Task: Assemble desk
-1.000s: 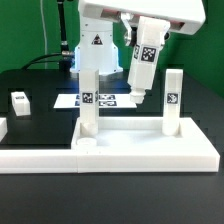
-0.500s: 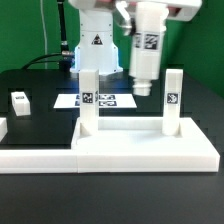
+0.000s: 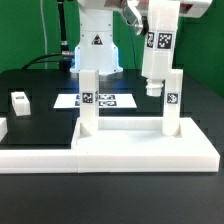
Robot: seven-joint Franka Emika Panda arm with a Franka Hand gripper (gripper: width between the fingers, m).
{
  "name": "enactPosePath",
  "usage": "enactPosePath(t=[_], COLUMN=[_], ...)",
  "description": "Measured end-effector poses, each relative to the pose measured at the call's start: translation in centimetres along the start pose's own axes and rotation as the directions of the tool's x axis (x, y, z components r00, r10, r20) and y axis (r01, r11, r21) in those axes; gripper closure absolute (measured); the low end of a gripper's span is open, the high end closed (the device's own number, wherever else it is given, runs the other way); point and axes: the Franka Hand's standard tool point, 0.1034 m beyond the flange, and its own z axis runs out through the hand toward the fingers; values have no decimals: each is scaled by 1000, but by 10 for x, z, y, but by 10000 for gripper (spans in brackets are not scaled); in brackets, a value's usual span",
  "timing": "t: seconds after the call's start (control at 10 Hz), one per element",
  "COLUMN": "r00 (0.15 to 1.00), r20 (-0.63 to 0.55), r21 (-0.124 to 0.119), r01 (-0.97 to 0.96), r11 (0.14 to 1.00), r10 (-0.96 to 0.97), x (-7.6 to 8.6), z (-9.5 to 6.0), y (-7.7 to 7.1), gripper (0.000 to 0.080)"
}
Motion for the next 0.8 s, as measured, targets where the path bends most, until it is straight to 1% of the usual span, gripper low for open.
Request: enactPosePath(t=[0.1,0.2,0.3,0.4,0.5,0.6,0.8], r00=[1000,1000,1000,1000,999,999,999], r20=[2,17,22,27,40,49,50], r21=[2,15,34,56,79,88,86], r01=[1,7,2,-7,-16,-15,-14], r11=[1000,1000,999,998,997,996,996], r10=[-1,-7,-3,5,13,11,10], x=[-1,-11,-20,-23,-22,-21,-22], z=[1,4,12,22,31,33,34], y=[-1,-5,-11,-17,-26,-30,-29], gripper=[509,509,509,509,509,509,509])
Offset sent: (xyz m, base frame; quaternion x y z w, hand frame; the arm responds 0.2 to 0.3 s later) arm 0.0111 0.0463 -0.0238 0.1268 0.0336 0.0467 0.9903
